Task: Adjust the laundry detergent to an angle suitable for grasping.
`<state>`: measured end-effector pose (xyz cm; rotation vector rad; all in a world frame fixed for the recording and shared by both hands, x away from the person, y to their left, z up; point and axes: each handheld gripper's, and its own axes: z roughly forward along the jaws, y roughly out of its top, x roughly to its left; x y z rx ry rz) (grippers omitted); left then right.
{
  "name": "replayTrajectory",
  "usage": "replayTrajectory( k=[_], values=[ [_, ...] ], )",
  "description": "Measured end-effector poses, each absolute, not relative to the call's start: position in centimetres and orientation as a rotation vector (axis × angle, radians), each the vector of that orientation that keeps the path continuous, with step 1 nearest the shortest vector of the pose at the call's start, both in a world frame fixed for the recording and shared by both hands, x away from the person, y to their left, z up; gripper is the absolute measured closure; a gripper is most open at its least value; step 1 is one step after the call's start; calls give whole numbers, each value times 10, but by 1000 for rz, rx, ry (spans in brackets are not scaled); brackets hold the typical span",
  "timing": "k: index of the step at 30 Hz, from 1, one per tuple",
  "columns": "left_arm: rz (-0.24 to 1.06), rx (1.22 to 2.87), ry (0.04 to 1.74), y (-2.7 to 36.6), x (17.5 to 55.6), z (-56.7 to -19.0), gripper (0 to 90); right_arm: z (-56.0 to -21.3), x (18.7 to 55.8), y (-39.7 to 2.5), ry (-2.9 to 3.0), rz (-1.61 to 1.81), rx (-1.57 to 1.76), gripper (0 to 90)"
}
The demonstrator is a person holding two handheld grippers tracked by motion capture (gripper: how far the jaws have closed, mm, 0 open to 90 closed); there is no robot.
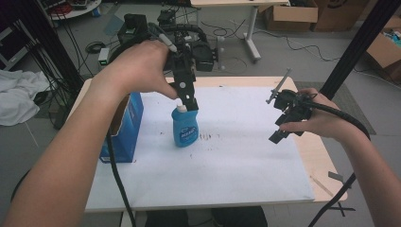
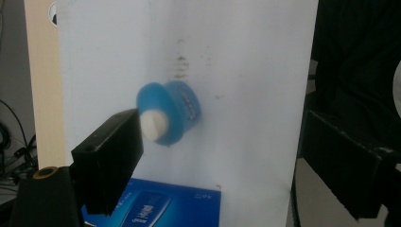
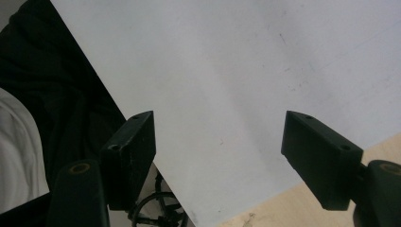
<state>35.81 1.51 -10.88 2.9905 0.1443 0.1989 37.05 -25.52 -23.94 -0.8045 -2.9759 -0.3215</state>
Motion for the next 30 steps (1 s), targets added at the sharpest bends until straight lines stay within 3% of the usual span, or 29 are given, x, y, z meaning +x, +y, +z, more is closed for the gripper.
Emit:
replayTrajectory(
  k=[30],
  values=[
    [234, 2993, 156, 13, 360, -112, 149, -242, 371, -256, -2975, -331, -767, 246]
  ],
)
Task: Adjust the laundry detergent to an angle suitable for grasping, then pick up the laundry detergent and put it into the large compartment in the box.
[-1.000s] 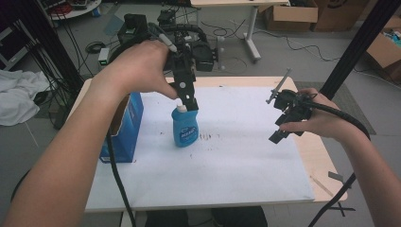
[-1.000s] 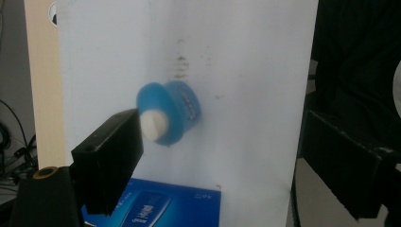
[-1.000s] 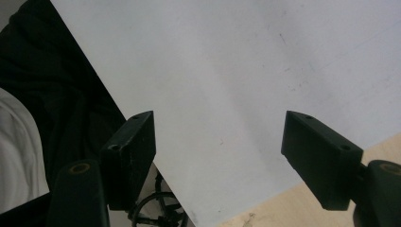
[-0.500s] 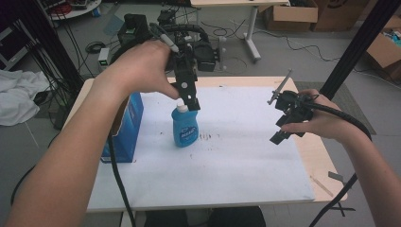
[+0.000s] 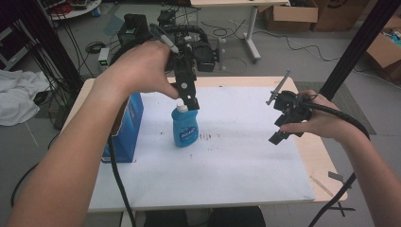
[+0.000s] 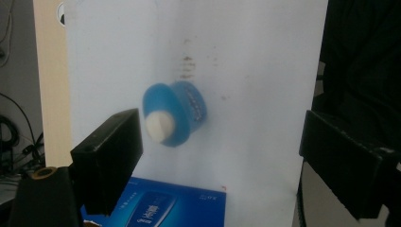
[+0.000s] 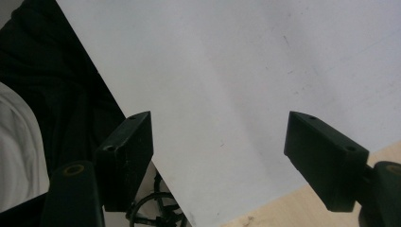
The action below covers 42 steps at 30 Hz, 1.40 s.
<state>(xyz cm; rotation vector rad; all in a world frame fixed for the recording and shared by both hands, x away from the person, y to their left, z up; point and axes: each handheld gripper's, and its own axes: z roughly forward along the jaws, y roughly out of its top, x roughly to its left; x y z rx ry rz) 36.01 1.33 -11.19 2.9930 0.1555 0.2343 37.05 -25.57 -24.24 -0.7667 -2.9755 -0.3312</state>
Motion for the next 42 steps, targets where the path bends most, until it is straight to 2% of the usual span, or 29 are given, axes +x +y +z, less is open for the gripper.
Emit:
replayTrajectory(
  k=[42],
  values=[
    [250, 2987, 233, 18, 360, -120, 138, -244, 364, -263, -2984, -360, -761, 234]
  ],
)
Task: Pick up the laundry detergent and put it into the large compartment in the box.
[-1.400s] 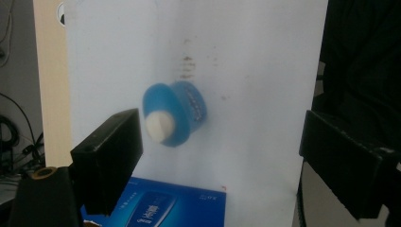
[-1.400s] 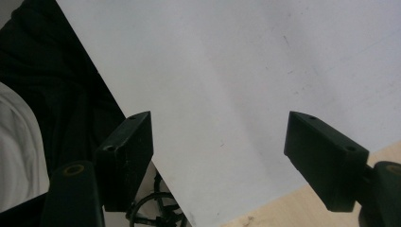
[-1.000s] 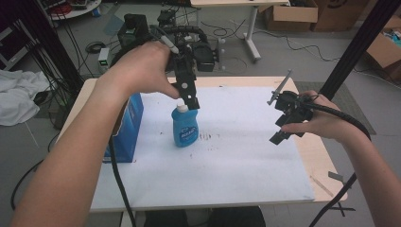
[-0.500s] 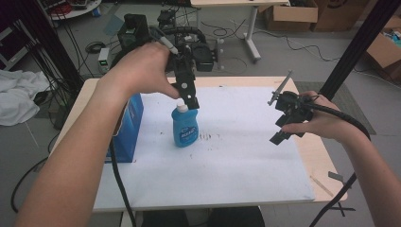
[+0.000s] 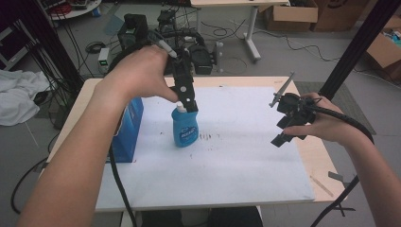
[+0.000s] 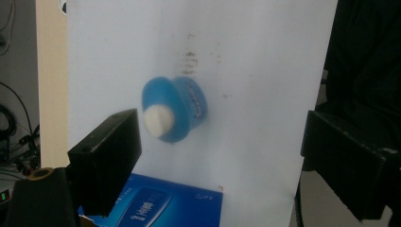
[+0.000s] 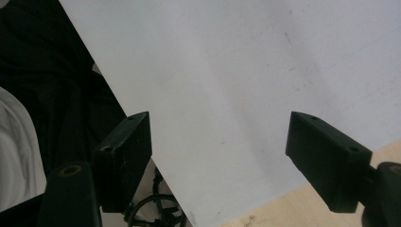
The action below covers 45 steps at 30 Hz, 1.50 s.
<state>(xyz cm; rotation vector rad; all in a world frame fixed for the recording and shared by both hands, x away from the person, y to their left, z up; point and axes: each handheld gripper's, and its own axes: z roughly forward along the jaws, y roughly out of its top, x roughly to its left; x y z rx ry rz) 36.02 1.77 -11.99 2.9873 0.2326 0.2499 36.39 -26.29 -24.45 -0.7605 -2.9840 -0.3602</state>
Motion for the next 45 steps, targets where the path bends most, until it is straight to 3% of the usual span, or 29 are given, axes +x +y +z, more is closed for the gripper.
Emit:
replayTrajectory(
  k=[14, 45],
  values=[
    [275, 2973, 334, 17, 367, -121, 142, -250, 366, -268, -2971, -373, -782, 238],
    [244, 3014, 624, 19, 417, -171, 134, -257, 369, -274, -2968, -402, -771, 239]
  ],
)
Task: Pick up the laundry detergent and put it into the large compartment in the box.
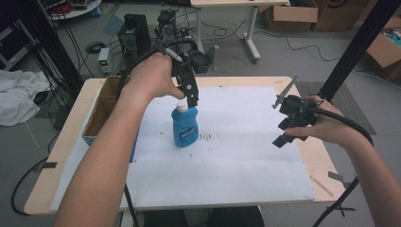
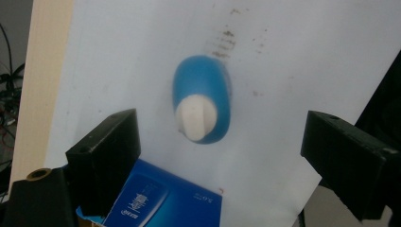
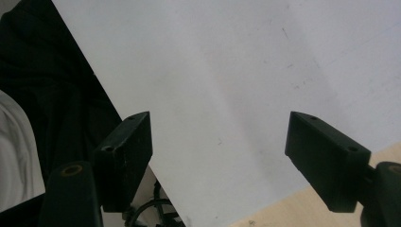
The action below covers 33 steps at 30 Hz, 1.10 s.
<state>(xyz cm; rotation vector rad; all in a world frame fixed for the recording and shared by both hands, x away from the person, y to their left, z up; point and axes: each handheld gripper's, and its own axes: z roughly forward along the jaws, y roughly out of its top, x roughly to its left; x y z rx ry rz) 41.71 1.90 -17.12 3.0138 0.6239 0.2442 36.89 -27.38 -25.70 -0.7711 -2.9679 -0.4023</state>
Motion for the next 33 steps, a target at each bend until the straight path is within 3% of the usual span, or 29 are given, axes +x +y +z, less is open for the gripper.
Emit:
replayTrajectory(
  k=[33],
  values=[
    [149, 3042, 724, 22, 444, -236, 131, -259, 372, -279, -2978, -411, -771, 237]
  ],
)
